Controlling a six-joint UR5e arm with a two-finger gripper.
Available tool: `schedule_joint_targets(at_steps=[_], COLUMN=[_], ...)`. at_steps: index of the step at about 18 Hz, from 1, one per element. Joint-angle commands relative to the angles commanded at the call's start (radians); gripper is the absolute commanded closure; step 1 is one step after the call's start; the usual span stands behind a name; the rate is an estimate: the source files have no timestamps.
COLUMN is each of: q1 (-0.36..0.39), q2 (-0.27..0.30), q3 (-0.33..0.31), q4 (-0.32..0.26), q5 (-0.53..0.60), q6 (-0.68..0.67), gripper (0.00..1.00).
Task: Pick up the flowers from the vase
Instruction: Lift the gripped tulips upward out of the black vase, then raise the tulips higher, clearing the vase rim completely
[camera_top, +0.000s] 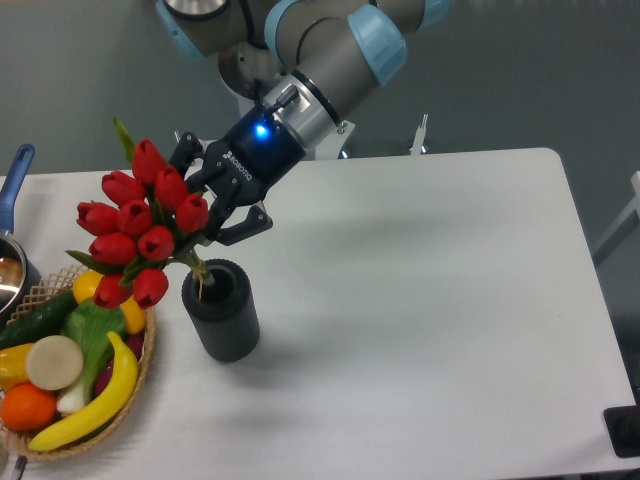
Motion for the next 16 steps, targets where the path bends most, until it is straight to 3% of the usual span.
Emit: schedule_joint_targets(at_steps=[7, 16], q1=[0.029, 0.133], q2=[-0.002, -0.020], q3=[0.066, 0.129], q4=[0.000, 0.000], q5=[0.000, -0.011], q6=[-0.072, -0.068], gripper=[0.52, 0.52])
